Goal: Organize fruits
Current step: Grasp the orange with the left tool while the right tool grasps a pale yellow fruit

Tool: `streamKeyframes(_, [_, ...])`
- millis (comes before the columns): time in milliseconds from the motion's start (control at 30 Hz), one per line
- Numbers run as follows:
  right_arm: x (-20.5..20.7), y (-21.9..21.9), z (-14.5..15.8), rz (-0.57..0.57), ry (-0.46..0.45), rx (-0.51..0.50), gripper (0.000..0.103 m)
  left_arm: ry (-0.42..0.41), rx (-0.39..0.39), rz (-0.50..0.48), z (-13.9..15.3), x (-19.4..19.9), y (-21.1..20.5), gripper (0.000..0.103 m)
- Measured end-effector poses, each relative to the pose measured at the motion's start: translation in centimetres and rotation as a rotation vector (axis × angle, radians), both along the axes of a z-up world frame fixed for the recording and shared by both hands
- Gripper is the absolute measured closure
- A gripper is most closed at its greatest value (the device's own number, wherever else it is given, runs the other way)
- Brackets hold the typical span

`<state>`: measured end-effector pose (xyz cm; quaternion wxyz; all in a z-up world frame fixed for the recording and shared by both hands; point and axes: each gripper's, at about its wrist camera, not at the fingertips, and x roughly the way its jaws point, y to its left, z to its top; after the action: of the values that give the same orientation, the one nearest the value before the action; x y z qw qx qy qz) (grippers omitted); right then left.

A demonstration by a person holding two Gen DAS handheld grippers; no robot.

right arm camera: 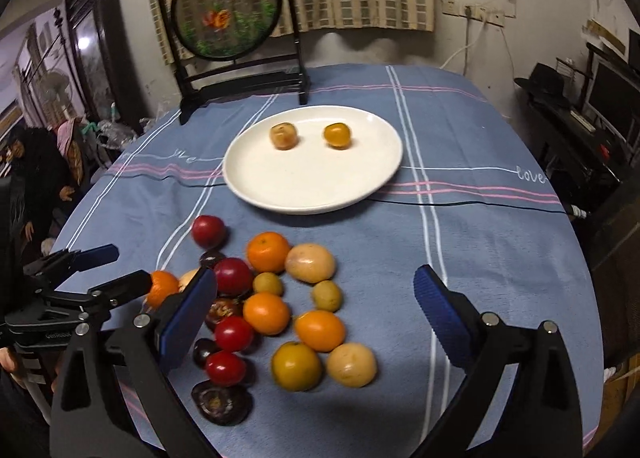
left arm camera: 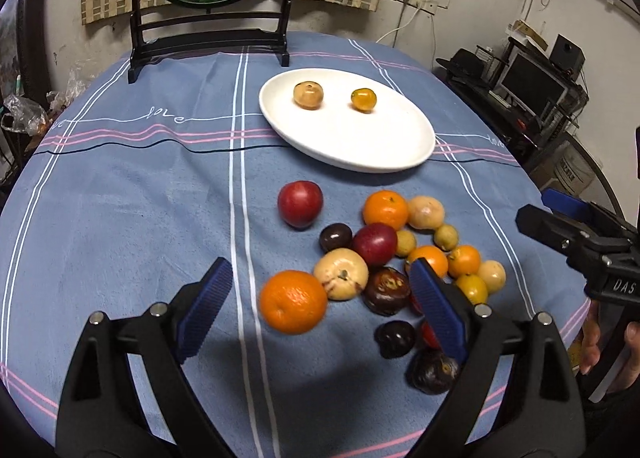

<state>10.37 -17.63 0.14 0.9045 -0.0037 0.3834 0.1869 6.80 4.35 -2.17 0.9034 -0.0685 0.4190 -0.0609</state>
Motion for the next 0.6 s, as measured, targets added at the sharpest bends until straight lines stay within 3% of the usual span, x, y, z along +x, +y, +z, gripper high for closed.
streamKeyframes(200, [-1.1,-0.2,-0.5,0.001,0.0,-0.021,0.004,-0.004,0.01,-0.007,-0.1,-0.7,0.4,0.011])
streamKeyframes(333, [-2.4,-1.5,-2.4,-0.022,0.033,-0.055,0.004,0.015,0.016,-0.014,-1.1,-1.5,1.0,0.011])
streamKeyframes(500, [-4.0,-3.0,-5.2,-0.035,0.081,-0.027,0.004,0.048,0.003,-0.021,-2.6,-2.0,1.3,0.011])
streamKeyframes(533, [-4.0,-3.3,-5.7,-0.039,0.087,-0.017,0.005,0.052,0.004,-0.022,-2.9,-2.0,1.3,0.011])
streamKeyframes(600, [-3.6,-3.6,-6.4,-0.035,0.1,0.004,0.025,0.063,0.002,-0.02,-3.4,-2.1,1.4,0.011])
